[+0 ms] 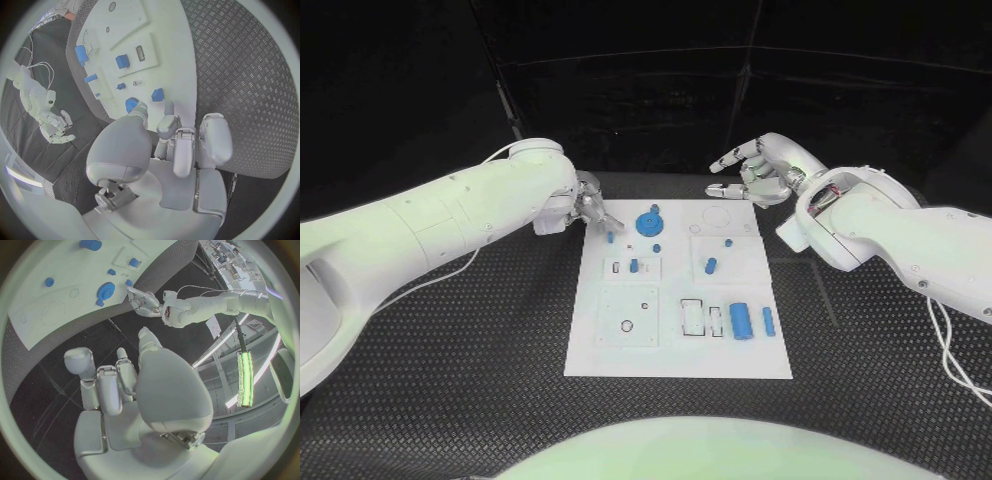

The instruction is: Assemble the parts on the task board

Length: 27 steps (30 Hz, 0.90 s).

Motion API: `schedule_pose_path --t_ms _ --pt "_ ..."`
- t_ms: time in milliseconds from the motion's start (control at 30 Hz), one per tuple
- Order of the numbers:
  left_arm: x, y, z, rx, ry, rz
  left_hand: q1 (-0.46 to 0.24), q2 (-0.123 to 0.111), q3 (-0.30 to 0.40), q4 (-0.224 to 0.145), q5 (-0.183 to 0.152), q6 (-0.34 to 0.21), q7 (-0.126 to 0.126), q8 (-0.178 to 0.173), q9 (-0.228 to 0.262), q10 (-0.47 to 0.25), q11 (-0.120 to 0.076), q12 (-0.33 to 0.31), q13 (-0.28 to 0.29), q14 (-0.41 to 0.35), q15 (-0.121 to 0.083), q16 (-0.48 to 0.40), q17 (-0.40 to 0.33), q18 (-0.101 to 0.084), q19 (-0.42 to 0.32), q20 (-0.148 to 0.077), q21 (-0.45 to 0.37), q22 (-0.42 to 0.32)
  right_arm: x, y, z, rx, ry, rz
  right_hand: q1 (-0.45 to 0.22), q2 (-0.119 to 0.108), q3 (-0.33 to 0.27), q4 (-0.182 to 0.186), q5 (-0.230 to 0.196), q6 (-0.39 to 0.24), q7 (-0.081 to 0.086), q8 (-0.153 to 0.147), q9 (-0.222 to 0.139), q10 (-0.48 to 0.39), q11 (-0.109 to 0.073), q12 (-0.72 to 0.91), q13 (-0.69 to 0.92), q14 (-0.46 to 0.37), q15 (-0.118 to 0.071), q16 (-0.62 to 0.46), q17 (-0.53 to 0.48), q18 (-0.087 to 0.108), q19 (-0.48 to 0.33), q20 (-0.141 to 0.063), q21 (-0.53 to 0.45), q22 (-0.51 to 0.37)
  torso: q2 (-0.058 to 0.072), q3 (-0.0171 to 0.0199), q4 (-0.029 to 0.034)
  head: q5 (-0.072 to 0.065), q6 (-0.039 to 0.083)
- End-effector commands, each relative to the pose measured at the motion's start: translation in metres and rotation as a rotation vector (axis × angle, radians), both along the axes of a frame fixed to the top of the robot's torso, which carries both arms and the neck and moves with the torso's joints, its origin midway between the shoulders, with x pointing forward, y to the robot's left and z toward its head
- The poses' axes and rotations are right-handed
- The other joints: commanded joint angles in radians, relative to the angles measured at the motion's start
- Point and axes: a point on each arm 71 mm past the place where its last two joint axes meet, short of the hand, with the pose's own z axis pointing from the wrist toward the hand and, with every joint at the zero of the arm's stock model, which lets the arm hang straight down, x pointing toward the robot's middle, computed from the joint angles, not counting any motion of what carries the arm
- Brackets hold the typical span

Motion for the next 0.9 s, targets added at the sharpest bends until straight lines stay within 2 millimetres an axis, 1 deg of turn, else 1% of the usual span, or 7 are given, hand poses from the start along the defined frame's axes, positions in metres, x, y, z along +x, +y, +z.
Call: schedule_pose_path --t_ms 33,567,800,900 --pt "-0.0008 -0.0002 -0.0014 0.019 0.026 -0.018 0.003 0.007 -0.005 -0.001 -0.006 0.008 -0.001 -0.002 -0.002 -0.001 0.000 0.001 -0.001 0.104 0.006 0.006 0.263 -0.009 0.001 0.006 0.001 0.001 -0.0003 0.0014 0.0015 -0.001 -0.006 0.012 -0.008 0.001 -0.008 0.000 -0.003 -0.005 -0.002 0.006 -0.001 0.000 -0.006 0.000 0.000 0.060 -0.008 -0.006 0.067 0.010 -0.003 0.000 -0.007 -0.001 0.000 -0.0001 -0.0004 0.001 -0.001" --pt "-0.0016 -0.0050 -0.0025 0.011 0.033 -0.025 0.028 0.021 -0.018 -0.002 -0.004 0.027 -0.007 0.006 -0.004 0.001 -0.004 0.003 0.000 0.104 0.004 0.006 0.263 -0.009 0.002 0.004 0.001 0.003 0.0003 0.0021 0.0011 -0.001 -0.005 0.013 -0.008 0.001 -0.008 0.000 -0.003 -0.005 -0.002 0.006 -0.001 0.000 -0.006 0.000 0.000 0.060 -0.008 -0.006 0.067 0.010 -0.003 0.000 -0.007 -0.001 0.000 -0.0002 0.0007 -0.001 -0.002" --pt "-0.0020 -0.0061 -0.0027 0.003 0.036 -0.024 0.050 0.037 -0.021 -0.004 0.000 0.036 -0.011 0.013 0.000 0.002 -0.008 0.003 -0.001 0.104 0.001 0.006 0.263 -0.009 0.002 0.002 0.001 0.004 0.0006 0.0019 0.0009 -0.001 -0.004 0.012 -0.008 0.001 -0.008 0.000 -0.003 -0.005 -0.002 0.006 -0.001 0.000 -0.006 0.000 0.000 0.060 -0.008 -0.006 0.067 0.010 -0.003 0.000 -0.007 -0.001 0.000 0.0000 0.0005 -0.001 -0.003" --pt "-0.0022 -0.0066 -0.0027 0.001 0.038 -0.025 0.052 0.039 -0.022 -0.005 0.000 0.037 -0.011 0.014 0.000 0.001 -0.008 0.002 -0.002 0.104 0.001 0.006 0.263 -0.009 0.001 0.002 0.000 0.003 0.0008 0.0015 0.0008 -0.002 -0.004 0.011 -0.008 0.001 -0.008 0.000 -0.003 -0.005 -0.002 0.006 -0.001 0.000 -0.006 0.000 0.000 0.060 -0.008 -0.006 0.067 0.010 -0.003 0.000 -0.007 -0.001 0.000 -0.0005 0.0008 -0.001 -0.002"
